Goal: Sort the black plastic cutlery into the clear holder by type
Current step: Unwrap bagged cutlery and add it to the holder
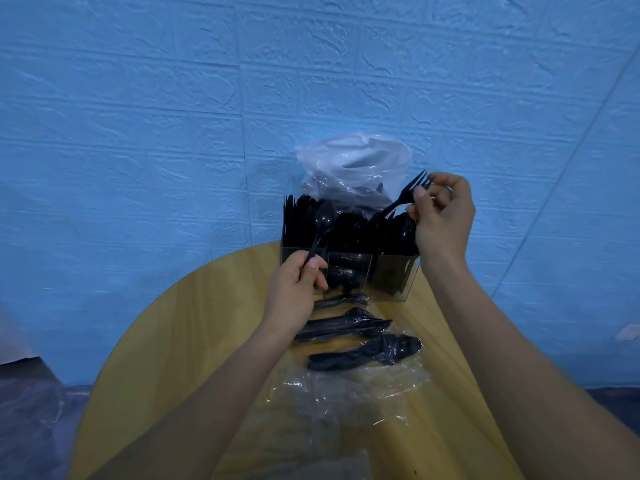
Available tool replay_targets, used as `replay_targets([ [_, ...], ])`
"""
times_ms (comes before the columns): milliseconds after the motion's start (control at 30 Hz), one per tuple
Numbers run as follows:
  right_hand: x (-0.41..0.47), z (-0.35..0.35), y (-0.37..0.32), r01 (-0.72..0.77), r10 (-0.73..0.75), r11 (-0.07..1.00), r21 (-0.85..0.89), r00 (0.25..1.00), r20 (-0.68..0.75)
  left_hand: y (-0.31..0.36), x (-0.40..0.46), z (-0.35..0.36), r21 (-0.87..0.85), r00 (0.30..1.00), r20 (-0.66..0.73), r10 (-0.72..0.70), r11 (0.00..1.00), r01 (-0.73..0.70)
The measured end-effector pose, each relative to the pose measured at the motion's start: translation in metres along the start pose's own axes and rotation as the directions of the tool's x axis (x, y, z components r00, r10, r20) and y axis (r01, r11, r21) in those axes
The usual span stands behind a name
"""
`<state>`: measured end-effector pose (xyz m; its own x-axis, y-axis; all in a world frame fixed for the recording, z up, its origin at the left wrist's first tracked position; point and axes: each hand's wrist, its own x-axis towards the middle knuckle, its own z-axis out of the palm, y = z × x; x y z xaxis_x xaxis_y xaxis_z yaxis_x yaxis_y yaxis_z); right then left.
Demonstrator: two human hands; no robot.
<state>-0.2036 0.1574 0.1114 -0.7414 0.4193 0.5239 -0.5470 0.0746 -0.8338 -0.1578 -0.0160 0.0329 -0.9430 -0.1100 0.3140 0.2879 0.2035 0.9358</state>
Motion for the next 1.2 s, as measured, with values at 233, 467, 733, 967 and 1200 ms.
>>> replay_targets([
  [233, -0.020, 0.017, 0.032, 0.235, -0.180, 0.931, -0.281, 0.961, 0.208, 0.002, -0.003, -0.003, 0.000, 0.999, 0.031, 0.011, 1.000, -0.011],
  [467, -0.025, 0.020, 0.063, 0.447, -0.228, 0.666, -0.597, 0.884, 0.407, 0.000, -0.004, -0.005, 0.038, 0.998, 0.055, 0.013, 0.999, -0.015],
  [733, -0.037, 0.006, 0.016, -0.159, 0.195, 0.980, -0.123, 0.898, 0.395, 0.003, -0.007, 0.018, 0.053, 0.986, 0.162, 0.022, 0.998, -0.031],
  [967, -0.013, -0.050, 0.006, -0.176, 0.178, 0.984, -0.028, 0.971, 0.159, 0.011, -0.004, 0.044, 0.350, 0.968, 0.216, 0.124, 0.916, -0.195],
  [1200, 0.004, -0.082, 0.003, 0.156, -0.144, 0.965, -0.213, 0.987, 0.071, 0.004, 0.015, 0.069, 0.651, 0.864, 0.390, 0.319, 0.567, -0.504],
])
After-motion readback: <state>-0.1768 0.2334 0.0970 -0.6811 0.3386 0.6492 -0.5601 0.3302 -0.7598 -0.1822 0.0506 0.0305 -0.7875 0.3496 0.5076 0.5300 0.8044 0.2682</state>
